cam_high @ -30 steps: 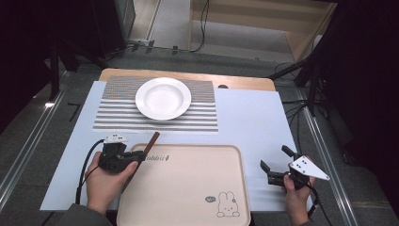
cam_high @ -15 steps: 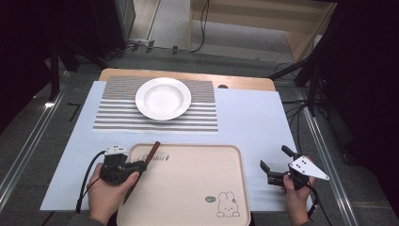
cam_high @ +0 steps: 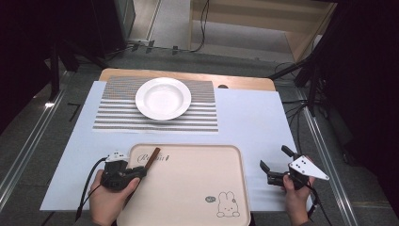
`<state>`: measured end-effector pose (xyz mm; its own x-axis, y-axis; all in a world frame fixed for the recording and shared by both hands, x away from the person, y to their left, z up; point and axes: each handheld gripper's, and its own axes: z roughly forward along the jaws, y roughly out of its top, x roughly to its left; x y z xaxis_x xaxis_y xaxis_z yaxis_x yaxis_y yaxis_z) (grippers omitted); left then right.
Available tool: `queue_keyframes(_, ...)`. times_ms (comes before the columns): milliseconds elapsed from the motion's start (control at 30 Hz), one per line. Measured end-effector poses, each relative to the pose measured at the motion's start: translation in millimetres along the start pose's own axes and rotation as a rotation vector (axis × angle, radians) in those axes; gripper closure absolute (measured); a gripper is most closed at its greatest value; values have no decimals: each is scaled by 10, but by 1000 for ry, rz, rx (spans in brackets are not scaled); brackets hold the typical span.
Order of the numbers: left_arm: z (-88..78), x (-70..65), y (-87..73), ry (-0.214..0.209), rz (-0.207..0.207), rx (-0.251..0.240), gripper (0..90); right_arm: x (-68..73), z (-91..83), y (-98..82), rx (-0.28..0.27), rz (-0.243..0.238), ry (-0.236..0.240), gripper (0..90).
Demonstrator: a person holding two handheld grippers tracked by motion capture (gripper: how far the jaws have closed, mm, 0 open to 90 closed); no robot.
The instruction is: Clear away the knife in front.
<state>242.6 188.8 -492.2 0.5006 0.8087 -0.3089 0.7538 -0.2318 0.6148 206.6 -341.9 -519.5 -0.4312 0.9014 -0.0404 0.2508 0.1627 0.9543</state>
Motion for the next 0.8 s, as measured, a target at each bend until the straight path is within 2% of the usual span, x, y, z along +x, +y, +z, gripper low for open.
queue_keyframes(100, 2, 20, -7, -6, 0, -4, 763, 2, 0, 0, 2, 2, 1, 0)
queue_keyframes(200, -12, 19, 5, -12, 14, -38, 742, 6, 1, 1, 4, 2, -1, 0)
queue_keyframes(300, -43, -11, 32, -22, 47, -80, 720, 5, 1, 1, 3, 2, -1, 0)
queue_keyframes(367, -43, -39, 55, -43, 80, -91, 777, 6, 1, 1, 3, 3, -2, 0)
queue_keyframes(433, -14, -80, 78, -49, 129, -69, 852, 7, 2, 1, 4, 3, -2, 0)
queue_keyframes(533, 56, -142, 107, -41, 172, -40, 892, 8, 3, 1, 5, 2, -3, 0)
queue_keyframes(633, 130, -173, 135, -28, 195, -14, 894, 10, 4, 1, 6, 1, -4, 0)
queue_keyframes(800, 184, -136, 133, -16, 190, 9, 895, 10, 5, 1, 7, 0, -5, 0)
